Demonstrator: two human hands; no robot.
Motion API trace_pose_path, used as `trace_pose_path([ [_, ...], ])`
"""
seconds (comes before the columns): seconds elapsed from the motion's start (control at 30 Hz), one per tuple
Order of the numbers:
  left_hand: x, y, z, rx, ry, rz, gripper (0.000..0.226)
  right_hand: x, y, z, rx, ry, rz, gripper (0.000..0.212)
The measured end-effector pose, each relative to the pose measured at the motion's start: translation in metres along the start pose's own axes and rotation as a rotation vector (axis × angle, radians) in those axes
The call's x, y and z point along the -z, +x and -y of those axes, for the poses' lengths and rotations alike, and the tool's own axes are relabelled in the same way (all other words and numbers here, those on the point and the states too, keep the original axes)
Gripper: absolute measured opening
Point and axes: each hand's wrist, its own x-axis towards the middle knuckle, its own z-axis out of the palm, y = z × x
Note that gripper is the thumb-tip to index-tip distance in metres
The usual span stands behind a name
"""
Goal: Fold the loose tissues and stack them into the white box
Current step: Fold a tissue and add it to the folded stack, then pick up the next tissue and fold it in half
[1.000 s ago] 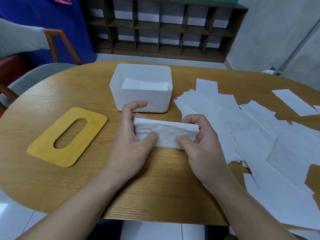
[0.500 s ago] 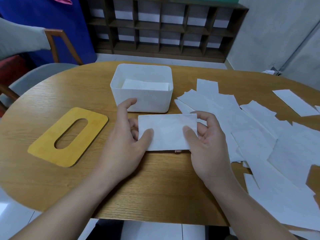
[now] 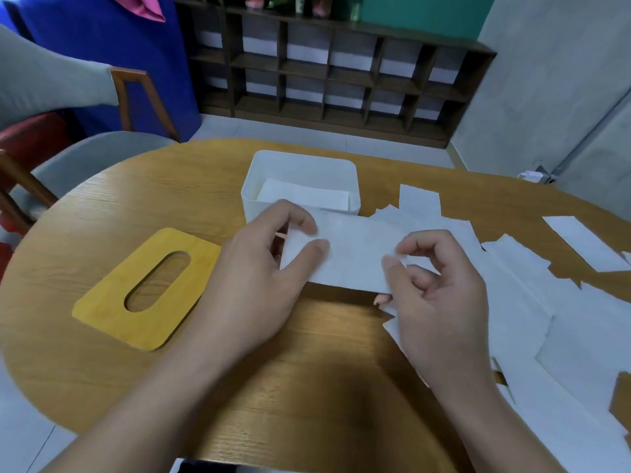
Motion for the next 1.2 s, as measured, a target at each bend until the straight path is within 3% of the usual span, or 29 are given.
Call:
trace_pose_path([
  [0.13,0.004,0.031,-0.003,-0.034,0.004,-0.144,0.007,-0.016,0.041,0.025,0.051,0.017,-0.019,0.015],
  [0.3,0.009,0.064,0.013,-0.051,0.24,-0.298,0.016,-0.047,0.097,0.029,0.15,-0.071,-0.03,0.011],
  [0.43,0.002,0.076,0.032,-0.01,0.366,-0.323,0.026,-0.066,0.128,0.02,0.225,-0.325,0.035,0.004],
  [0.73,-0.004,0.083,0.051,0.01,0.541,-0.262,0.037,-0.069,0.153,0.024,0.257,-0.779,0.283,0.025],
  [0.93,-0.007,0.083,0.052,0.01,0.484,-0.254,0.046,-0.064,0.151,0.04,0.168,-0.916,0.322,0.033],
  [1.07,-0.007,0.082,0.048,-0.05,0.456,-0.29,0.036,-0.054,0.148,0.046,0.203,-0.95,0.243,0.023],
  [1.2,-0.01,0.077,0.043,-0.113,0.435,-0.316,0.025,-0.044,0.148,0.038,0.216,-0.907,0.289,0.014],
])
